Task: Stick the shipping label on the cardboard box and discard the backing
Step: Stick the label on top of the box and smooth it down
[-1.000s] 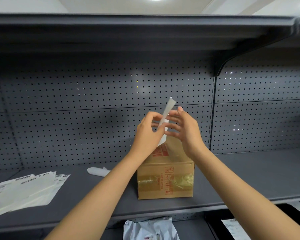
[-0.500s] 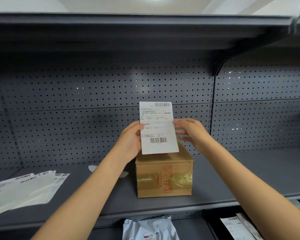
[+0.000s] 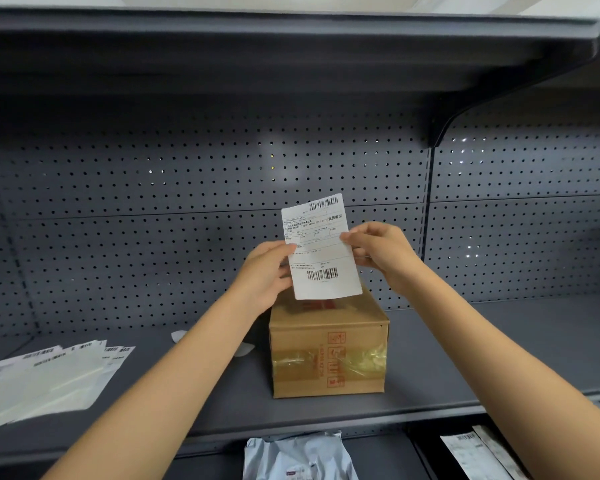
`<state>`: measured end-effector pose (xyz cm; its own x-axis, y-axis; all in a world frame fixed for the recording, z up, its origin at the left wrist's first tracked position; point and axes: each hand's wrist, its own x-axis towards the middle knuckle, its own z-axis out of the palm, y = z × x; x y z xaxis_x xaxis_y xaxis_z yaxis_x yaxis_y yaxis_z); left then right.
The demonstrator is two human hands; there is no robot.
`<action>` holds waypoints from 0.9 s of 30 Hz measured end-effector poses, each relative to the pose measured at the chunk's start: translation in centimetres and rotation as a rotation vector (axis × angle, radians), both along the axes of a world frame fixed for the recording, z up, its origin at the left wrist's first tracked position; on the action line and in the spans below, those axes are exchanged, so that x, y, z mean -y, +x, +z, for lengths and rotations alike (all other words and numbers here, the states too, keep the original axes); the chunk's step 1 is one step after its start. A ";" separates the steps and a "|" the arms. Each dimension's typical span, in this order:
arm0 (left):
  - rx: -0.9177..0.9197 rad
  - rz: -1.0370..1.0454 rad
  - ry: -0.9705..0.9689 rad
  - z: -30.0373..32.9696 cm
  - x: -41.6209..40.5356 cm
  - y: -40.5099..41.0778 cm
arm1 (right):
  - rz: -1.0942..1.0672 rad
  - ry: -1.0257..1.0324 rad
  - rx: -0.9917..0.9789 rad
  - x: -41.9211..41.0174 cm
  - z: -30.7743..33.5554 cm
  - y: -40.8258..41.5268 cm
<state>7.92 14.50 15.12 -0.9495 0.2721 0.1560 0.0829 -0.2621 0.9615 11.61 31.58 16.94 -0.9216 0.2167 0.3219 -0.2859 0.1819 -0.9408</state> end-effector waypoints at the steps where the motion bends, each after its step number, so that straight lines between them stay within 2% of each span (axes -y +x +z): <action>1: 0.011 -0.007 -0.001 0.3 -0.1 -0.1 | -0.003 -0.010 -0.004 0.0 0.2 -0.1; 9: 0.111 0.013 0.007 1.5 -0.2 -2.3 | -0.014 -0.051 0.053 -1.1 1.1 -1.9; 12: 0.118 0.024 -0.062 1.1 -0.2 -3.2 | -0.013 -0.043 0.119 -1.3 0.6 -2.9; 15: 0.115 0.092 -0.216 0.3 -0.1 -4.3 | -0.026 -0.062 0.175 -1.5 0.1 -4.1; 19: 0.120 0.161 -0.390 -0.7 -0.1 -5.2 | -0.055 0.040 0.252 -1.8 -1.1 -5.0; 27: 0.073 0.162 -0.557 -1.7 -0.6 -4.7 | -0.150 0.268 0.310 -2.0 -3.4 -6.8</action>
<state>3.20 15.06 13.38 -0.9889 0.1444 -0.0360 0.0083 0.2955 0.9553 4.82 33.62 13.52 -0.9481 0.3022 0.0985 0.0505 0.4491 -0.8920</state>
